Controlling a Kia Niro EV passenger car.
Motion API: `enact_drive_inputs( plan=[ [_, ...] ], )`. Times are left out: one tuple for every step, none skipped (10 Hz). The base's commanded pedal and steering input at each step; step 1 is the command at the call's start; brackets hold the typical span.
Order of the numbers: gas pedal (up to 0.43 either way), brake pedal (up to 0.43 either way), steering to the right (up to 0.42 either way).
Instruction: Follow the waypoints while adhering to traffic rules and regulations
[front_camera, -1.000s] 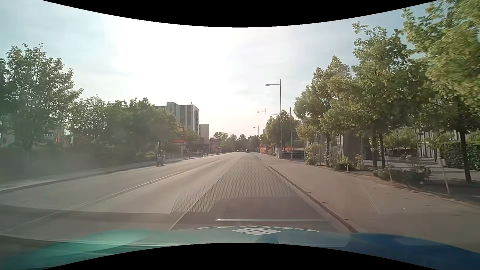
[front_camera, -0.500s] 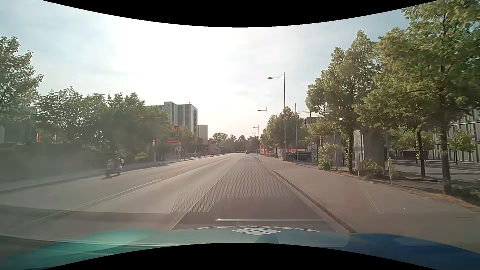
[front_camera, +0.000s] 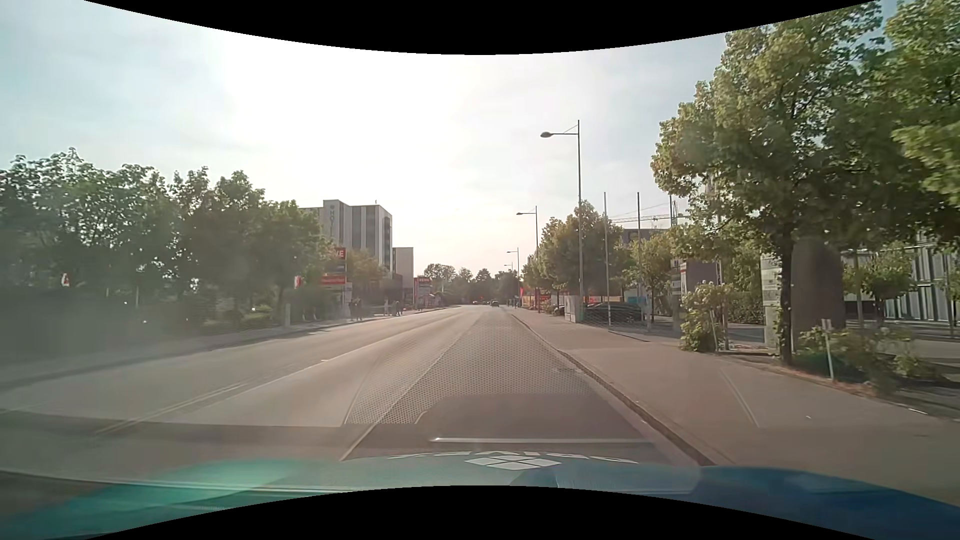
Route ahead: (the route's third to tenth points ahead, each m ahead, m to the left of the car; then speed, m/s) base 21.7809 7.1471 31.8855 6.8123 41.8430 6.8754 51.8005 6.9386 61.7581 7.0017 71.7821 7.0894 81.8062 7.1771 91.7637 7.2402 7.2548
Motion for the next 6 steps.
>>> enact_drive_inputs(
  plan=[
    [0.157,0.000,-0.002],
    [0.157,0.000,-0.001],
    [0.157,0.000,-0.001],
    [0.157,0.000,-0.001],
    [0.157,0.000,-0.002],
    [0.157,0.000,-0.002]
  ],
)
